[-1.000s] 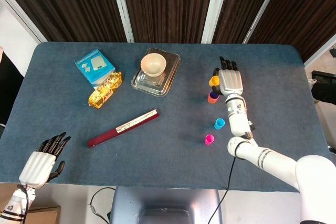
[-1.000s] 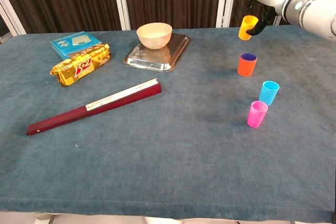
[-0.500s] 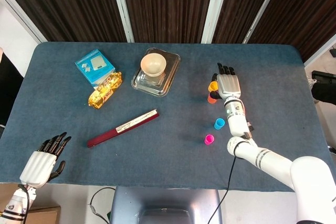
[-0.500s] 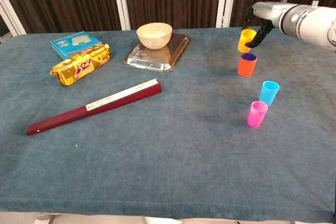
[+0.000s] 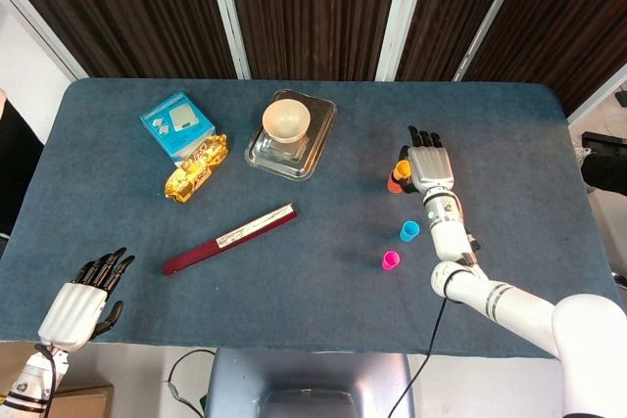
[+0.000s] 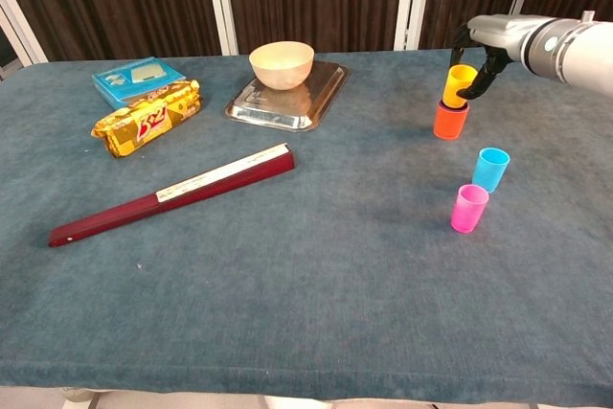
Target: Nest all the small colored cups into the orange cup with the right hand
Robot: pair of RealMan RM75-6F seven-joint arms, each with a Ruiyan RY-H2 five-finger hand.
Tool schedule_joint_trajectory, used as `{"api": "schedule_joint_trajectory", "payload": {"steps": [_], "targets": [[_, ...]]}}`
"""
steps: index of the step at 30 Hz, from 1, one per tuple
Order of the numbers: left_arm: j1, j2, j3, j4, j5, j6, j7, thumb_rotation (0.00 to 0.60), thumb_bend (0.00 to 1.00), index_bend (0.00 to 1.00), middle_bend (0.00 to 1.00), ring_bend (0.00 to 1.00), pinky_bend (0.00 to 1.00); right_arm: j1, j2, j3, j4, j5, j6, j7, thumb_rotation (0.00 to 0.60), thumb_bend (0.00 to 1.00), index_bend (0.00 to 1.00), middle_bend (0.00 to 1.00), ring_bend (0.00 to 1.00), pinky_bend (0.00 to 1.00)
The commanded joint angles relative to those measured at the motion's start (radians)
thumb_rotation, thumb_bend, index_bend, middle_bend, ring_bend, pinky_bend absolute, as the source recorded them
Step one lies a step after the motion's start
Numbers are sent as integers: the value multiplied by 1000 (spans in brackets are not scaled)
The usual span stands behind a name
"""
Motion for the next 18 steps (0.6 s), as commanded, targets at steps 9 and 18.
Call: {"api": "schedule_joint_trajectory", "payload": {"steps": [9, 18], "targets": [[0, 1, -2, 2, -2, 2, -6, 600, 481, 0, 0, 89, 190, -8, 14, -8, -27, 3, -7, -2, 600, 442, 326, 0, 0, 0], [4, 5, -2, 0, -4, 8, -7, 600, 482, 0, 1, 89, 191, -150, 219, -24, -400, -239, 118, 173, 600, 441, 265, 0, 0, 0]]}}
